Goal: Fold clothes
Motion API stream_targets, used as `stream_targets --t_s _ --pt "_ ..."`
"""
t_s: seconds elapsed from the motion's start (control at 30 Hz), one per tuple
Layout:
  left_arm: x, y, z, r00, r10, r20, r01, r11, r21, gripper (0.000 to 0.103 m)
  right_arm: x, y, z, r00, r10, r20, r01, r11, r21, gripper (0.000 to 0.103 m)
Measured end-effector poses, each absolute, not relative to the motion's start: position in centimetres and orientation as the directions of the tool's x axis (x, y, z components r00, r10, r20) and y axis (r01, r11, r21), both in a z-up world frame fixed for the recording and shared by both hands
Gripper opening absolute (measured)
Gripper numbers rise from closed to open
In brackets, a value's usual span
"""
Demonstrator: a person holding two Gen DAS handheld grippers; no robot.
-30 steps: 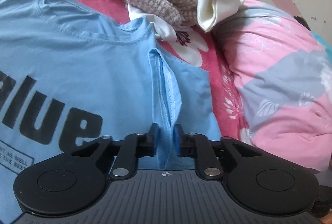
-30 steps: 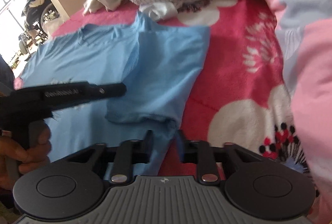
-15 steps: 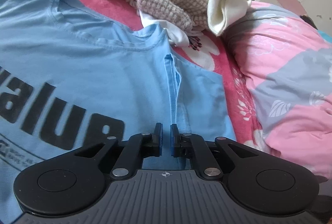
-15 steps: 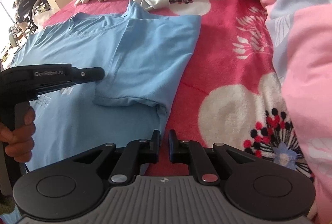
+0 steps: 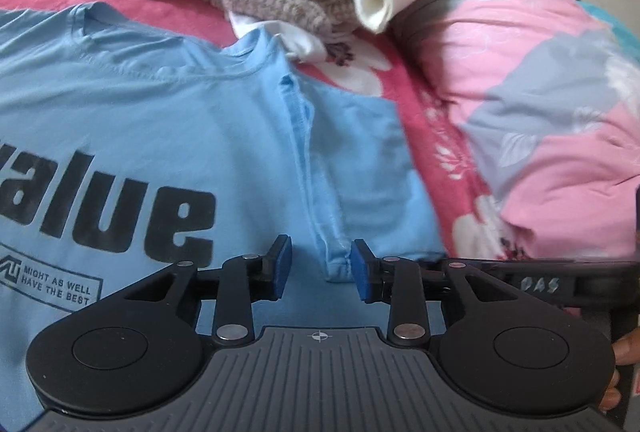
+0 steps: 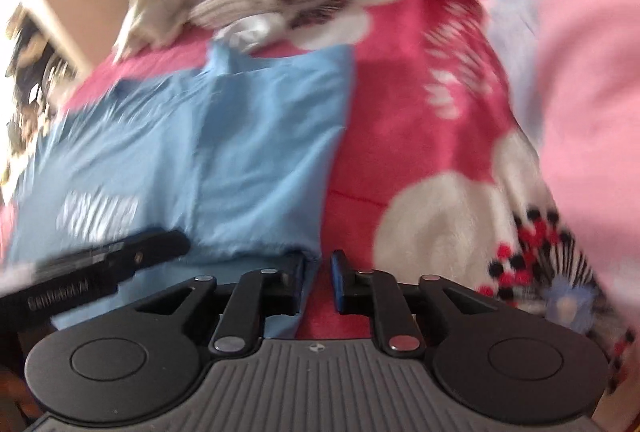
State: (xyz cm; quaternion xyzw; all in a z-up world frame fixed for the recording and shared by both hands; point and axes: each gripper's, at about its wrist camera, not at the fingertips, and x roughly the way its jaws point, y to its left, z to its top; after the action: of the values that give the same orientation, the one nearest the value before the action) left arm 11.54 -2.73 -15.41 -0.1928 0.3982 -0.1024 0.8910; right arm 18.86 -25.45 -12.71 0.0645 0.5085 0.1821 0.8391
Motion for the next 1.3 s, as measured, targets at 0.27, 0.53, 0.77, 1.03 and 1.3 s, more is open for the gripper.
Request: stream_targets --t_s 0.27,0.53,0.77,1.03,1.3 --pt "11.1 -2.1 -15.7 0.670 -0.315 -0.672 0.011 0.910 -0.415 0.031 18.9 -26.6 -13.0 0.404 0.386 -0.829 -0.189 0.922 0.337 0.013" --pt "10.3 -1.8 -14.6 0.681 -0.240 -0.692 -0.019 0.939 -0.344 0.031 18.1 -27.3 -11.0 0.419 0.308 -0.854 -0.230 0.946 0.228 0.020" --pt "10.9 -3.4 -11.7 0.747 -0.244 -0.618 0.053 0.949 -0.310 0.032 21.7 -26.7 -8.5 0.538 0.340 -0.771 -0.258 0.938 0.233 0.020" --pt "13.1 -5.3 -13.9 0.675 -0.306 -0.672 0.096 0.938 -0.332 0.031 28.1 -21.1 -10.9 0.562 0.383 -0.733 -0.330 0.917 0.226 0.020" --pt "12.5 -4.0 -14.9 0.666 -0.335 -0.667 0.100 0.926 -0.365 0.031 30.5 -19.4 -11.4 0.618 0.388 -0.684 -0.274 0.921 0.276 0.022"
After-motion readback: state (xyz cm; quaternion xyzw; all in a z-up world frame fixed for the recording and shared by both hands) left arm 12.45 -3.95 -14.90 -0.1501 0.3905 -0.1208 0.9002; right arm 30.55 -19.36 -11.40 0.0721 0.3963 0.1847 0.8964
